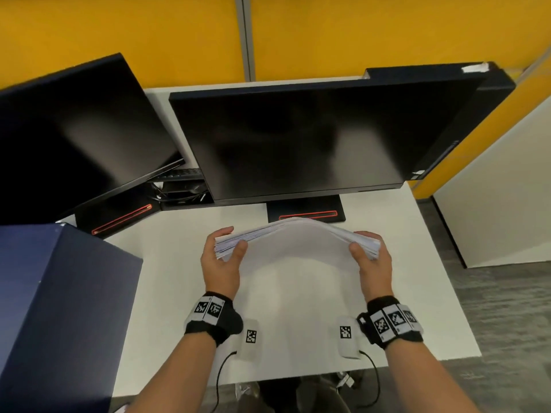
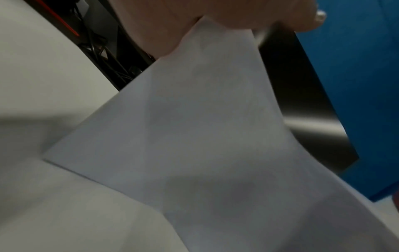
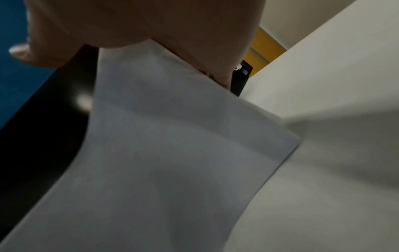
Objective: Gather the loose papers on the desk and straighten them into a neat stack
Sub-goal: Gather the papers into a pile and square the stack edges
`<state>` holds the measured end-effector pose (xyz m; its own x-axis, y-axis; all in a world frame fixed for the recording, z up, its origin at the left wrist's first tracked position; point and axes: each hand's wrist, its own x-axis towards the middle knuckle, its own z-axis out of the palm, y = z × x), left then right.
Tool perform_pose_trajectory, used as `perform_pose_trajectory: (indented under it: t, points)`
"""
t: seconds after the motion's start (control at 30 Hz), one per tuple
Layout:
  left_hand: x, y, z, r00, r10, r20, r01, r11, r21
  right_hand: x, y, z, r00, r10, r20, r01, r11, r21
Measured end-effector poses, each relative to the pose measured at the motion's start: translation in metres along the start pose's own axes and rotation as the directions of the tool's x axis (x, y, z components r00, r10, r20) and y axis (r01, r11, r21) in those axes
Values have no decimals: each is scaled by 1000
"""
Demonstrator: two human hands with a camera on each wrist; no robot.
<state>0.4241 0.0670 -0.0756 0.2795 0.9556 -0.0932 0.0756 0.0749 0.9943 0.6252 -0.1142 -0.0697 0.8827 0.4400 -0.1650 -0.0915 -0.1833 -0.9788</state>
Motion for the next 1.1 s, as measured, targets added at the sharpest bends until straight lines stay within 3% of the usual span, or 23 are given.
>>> perform_pose_trajectory:
  t: [0.17,0.3,0.4,0.77,0.87,0.93,0.97,1.03,1.1]
  points:
    - [10,9,10,989,-63,-137,52,995,-82,11,-12,16,963,202,-178,-189,978,86]
    - [20,9,9,990,-97,-98,90,993,-73,12,-17,19,986,118,-116,-109,991,81]
    - [22,8,9,985,-108,-132,101,993,-58,16,-13,22,960,206,-191,-187,976,113]
    - [18,7,3,989,-60,-132,59,998,-9,24,-8,20,956,147,-254,-87,969,233]
    - [25,-3,-11,999,-33,38,31,998,48,27,1,3,990,35,-136,-7,979,203]
    - [30,-11,-20,971,-88,223,57,988,141,30,15,-14,995,-48,88,47,999,16]
    - [33,-13,-22,958,-122,259,66,974,215,31,20,-19,984,-33,176,48,995,-84]
    - [39,-14,-19,961,-151,231,70,944,324,32,20,-18,975,22,220,32,970,-240]
    - [44,-5,-13,980,-104,169,42,941,335,31,4,-10,992,17,127,13,973,-231]
